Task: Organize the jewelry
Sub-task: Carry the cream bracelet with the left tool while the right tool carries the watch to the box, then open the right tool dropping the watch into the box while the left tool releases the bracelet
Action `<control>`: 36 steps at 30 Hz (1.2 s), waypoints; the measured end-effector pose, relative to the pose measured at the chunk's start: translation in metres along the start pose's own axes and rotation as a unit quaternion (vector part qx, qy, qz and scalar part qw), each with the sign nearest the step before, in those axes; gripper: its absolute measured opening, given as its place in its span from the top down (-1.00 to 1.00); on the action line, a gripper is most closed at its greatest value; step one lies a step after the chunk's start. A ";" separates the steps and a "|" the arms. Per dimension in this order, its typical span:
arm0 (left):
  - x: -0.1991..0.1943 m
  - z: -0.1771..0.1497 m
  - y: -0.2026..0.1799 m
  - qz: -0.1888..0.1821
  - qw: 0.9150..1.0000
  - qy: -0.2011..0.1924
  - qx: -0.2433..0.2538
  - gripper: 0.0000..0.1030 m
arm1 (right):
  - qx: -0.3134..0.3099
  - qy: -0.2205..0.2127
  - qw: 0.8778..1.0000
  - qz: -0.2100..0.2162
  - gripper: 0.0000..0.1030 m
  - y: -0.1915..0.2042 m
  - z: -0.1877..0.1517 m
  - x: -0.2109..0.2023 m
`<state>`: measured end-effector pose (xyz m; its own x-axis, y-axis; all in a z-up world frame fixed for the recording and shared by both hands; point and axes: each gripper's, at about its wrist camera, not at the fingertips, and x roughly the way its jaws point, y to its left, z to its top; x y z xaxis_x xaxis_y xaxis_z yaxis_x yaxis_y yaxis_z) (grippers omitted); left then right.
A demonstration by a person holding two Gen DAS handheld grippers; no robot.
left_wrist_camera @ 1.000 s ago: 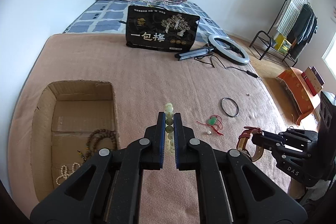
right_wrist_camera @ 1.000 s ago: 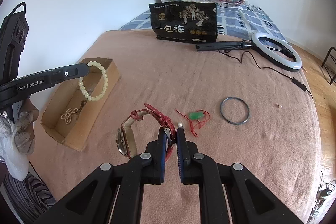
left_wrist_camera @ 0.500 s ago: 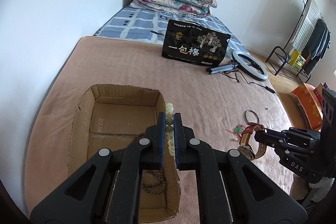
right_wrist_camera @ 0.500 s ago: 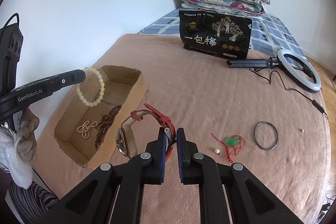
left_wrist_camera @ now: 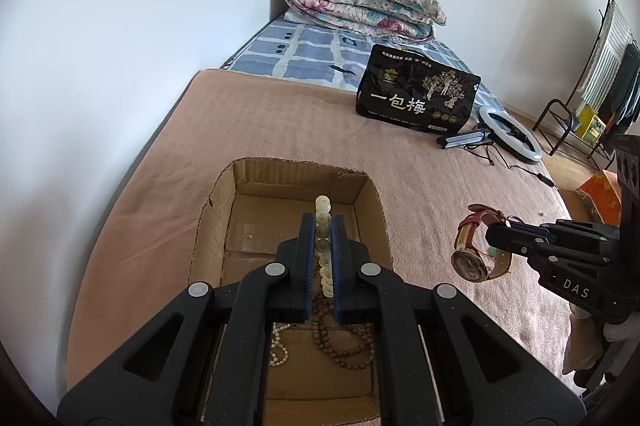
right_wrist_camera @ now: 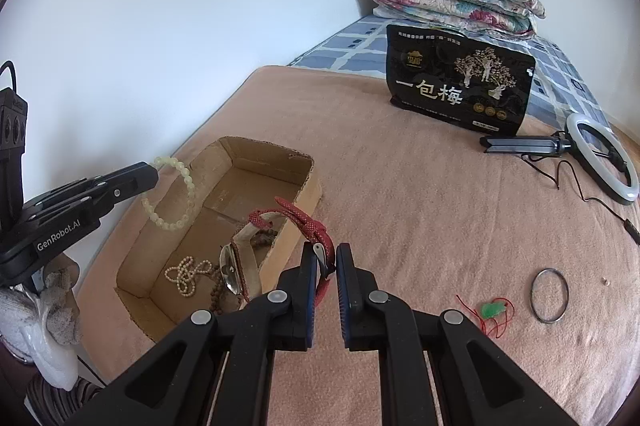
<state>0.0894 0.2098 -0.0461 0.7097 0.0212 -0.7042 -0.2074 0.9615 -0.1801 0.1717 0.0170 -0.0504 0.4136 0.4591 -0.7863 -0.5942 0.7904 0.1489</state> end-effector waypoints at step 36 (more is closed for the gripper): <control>0.022 -0.013 0.029 0.026 0.999 0.037 -0.018 0.90 | -0.026 0.022 0.999 0.033 0.52 0.052 0.041 0.077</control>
<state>0.0903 0.2350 -0.0760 0.6466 0.0494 -0.7612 -0.2674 0.9493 -0.1655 0.2008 0.1101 -0.0782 0.3426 0.4910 -0.8009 -0.6549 0.7361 0.1711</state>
